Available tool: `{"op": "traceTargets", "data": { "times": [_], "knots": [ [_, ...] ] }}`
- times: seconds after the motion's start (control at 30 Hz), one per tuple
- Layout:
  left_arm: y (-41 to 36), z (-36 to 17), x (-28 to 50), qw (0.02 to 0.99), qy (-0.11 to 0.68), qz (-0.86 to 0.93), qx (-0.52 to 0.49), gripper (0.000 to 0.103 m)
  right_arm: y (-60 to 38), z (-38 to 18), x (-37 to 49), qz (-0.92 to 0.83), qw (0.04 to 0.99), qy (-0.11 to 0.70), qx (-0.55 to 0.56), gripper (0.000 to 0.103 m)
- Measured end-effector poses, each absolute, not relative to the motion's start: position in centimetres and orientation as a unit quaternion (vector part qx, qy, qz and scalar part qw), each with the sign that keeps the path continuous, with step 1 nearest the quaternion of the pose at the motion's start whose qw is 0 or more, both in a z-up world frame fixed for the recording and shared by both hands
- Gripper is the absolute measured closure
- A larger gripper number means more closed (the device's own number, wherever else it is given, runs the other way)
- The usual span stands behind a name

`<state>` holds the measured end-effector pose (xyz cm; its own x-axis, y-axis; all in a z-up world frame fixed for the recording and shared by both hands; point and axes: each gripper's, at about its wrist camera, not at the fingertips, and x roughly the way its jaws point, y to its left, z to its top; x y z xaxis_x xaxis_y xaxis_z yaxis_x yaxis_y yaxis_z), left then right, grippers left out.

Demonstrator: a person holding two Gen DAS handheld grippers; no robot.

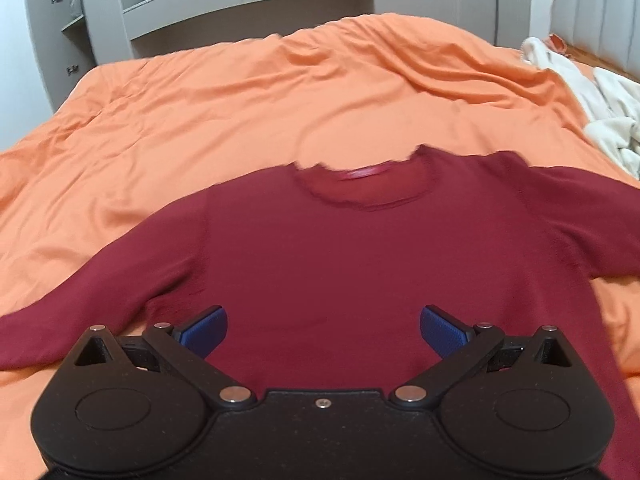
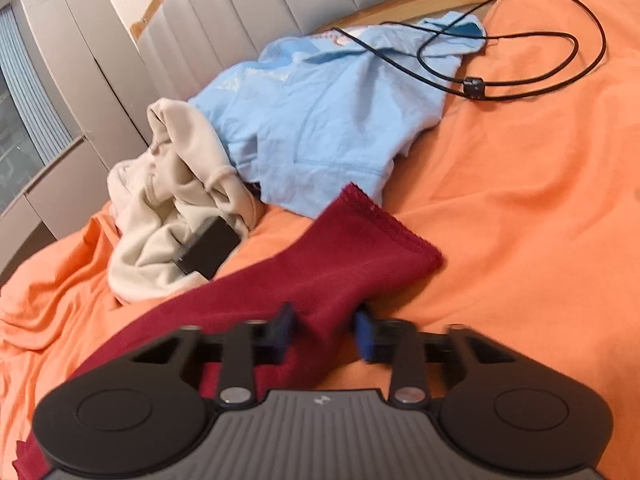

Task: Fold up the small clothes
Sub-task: 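Close the right tool on the dark red sleeve cuff, then lift the sleeve with the right tool and fold it across the sweater body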

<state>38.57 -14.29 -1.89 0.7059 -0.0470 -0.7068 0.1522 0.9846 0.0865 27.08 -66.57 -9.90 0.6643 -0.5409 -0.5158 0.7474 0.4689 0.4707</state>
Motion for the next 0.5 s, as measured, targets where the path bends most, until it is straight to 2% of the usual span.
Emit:
{"op": "traceTargets", "data": {
  "times": [0.03,0.07,0.3,0.5],
  "knots": [
    [-13.4,-2.2,38.7,0.92,0.383,-0.054,0.064,0.0,-66.4,-9.7,27.1,-0.381,0.846,0.147,0.342,0.092],
    [-12.7,-2.5,38.8,0.919,0.386,-0.052,0.059,0.0,-66.2,-9.4,27.2,-0.381,0.849,0.144,0.336,0.094],
    [-9.3,-3.9,39.8,0.912,0.406,-0.061,0.019,0.0,-64.2,-6.0,27.1,-0.367,0.885,0.116,0.262,0.095],
    [-7.9,-4.0,40.2,0.913,0.403,-0.071,0.009,0.0,-60.7,-2.4,29.1,-0.323,0.924,0.125,0.163,0.096]
  ]
}}
